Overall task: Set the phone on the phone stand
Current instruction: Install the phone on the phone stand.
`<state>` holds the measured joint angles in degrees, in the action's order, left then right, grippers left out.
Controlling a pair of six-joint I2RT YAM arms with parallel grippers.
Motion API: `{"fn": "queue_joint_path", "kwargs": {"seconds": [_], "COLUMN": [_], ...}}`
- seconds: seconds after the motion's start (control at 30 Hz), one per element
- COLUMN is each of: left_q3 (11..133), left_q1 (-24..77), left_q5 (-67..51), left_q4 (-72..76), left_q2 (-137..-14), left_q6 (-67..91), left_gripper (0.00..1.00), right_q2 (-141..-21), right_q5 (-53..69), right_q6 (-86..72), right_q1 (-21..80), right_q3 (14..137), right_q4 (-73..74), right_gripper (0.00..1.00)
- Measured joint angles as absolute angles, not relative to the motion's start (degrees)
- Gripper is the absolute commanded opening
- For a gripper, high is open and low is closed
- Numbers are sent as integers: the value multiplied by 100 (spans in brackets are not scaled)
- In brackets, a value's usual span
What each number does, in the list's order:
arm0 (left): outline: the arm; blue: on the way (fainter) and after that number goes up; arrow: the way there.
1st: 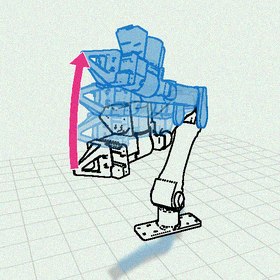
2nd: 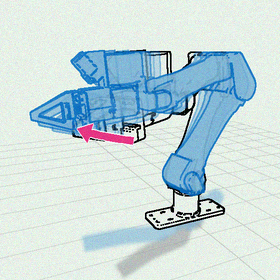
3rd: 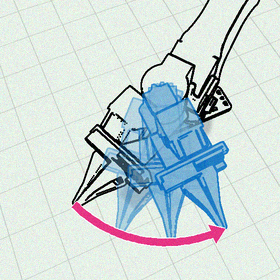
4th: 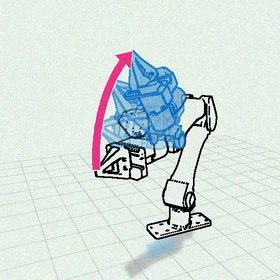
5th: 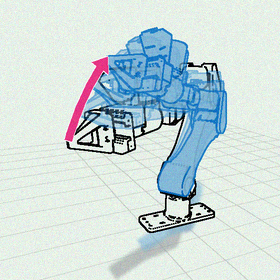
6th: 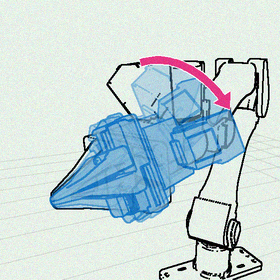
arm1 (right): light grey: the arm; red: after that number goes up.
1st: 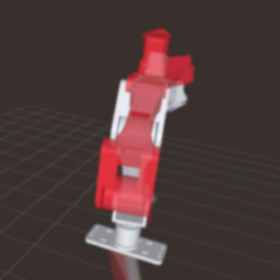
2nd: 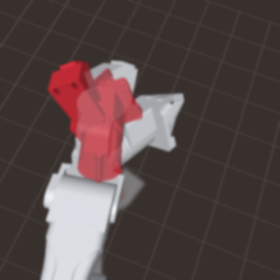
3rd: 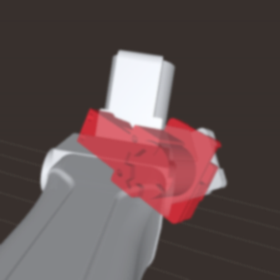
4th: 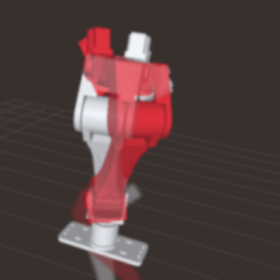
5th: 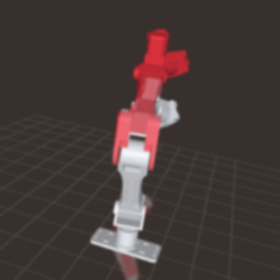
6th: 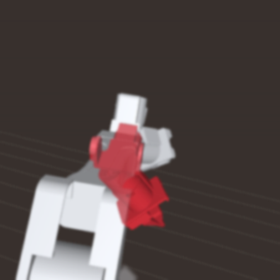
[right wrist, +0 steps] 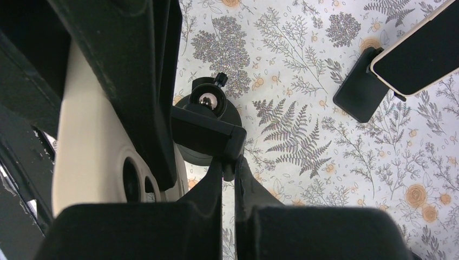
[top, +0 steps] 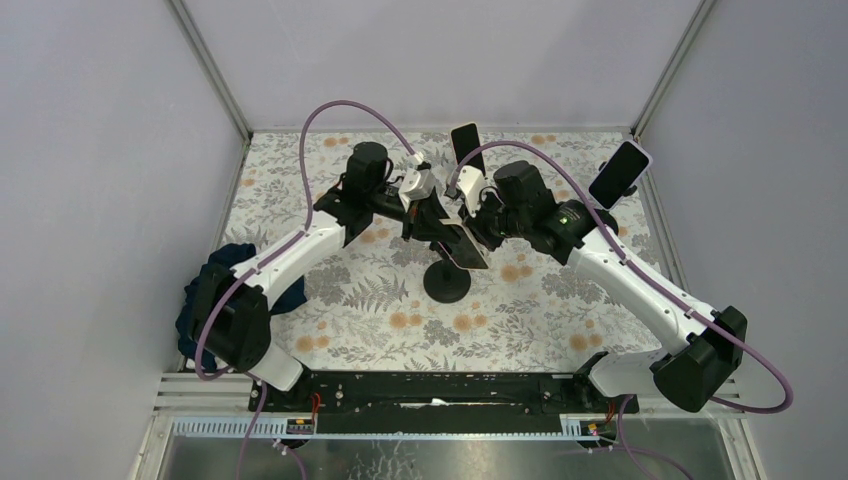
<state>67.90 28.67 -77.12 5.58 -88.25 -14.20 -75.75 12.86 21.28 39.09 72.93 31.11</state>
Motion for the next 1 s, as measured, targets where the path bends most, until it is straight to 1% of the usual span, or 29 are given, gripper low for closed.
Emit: {"fn": "queue_joint_path", "kwargs": {"seconds": [0.37, 0.8, 1.0], "left_q3": [6928, 6899, 7463], "left_q1": [2816, 2613, 2576], "left_q5": [-7441, -6657, -6517], "left_q4": [-451, -1605, -2443], "left_q2": [-8646, -8254, -8532], "left_q6": [-2078, -2630, -2735], "left_gripper": [0, 0, 0], "right_q2": [-7575, -7575, -7575], "right_q5": [1227, 963, 899], "right_q6": [2139, 2231, 2281], "right_q1": [3977, 4077, 4077], "right_q3": [7293, 7251, 7251], "right_q4": [3083, 2934, 2875], "right_gripper": [0, 0, 0]}}
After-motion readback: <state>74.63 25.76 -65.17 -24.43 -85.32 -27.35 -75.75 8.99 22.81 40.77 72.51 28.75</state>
